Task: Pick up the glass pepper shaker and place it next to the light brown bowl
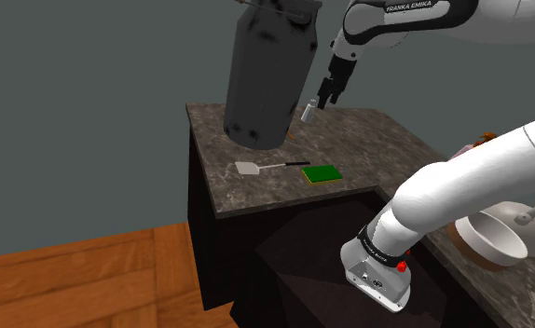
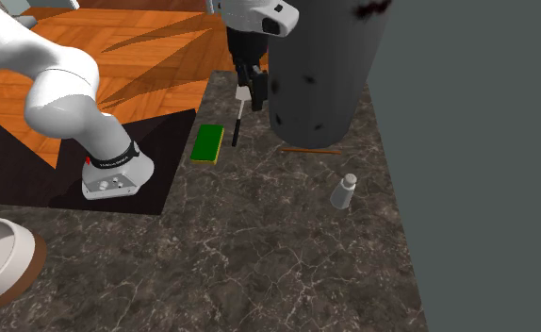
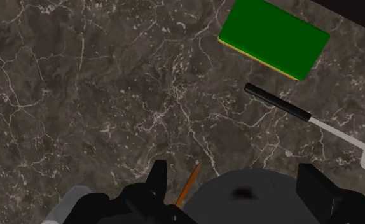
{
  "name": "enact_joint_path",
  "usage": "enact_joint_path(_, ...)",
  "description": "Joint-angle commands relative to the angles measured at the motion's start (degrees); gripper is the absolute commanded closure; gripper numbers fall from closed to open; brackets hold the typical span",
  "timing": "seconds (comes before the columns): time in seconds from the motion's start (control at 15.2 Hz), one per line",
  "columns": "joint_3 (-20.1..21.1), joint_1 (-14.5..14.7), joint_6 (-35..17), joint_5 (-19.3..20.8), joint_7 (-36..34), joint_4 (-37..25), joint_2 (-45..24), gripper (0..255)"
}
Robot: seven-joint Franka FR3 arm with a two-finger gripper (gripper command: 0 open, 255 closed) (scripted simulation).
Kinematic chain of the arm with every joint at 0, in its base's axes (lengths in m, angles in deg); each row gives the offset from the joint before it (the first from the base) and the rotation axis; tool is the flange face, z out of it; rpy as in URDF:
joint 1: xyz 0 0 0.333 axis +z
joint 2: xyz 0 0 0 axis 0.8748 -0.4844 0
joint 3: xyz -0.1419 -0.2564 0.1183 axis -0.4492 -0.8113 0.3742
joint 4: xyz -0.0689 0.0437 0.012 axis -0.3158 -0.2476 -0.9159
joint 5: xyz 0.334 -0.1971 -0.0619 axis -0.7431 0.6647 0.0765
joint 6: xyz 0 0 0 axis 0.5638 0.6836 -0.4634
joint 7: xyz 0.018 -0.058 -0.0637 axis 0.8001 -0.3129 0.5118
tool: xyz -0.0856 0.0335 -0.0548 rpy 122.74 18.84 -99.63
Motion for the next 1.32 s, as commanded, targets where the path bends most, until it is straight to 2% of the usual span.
enact_joint_path(0.0, -1.6, -0.5, -2.3, 0.2, 2.2, -1.9, -3.5, 0)
enact_joint_path(0.33, -5.1, -1.3, -7.1, -0.8, 7.5, -7.8, -13.0, 0)
enact_joint_path(0.73, -8.1, -3.0, -10.9, -4.6, 14.4, -17.3, -25.1, 0)
enact_joint_path(1.25, -8.9, -8.0, -11.9, -11.7, 22.9, -34.4, -42.2, 0)
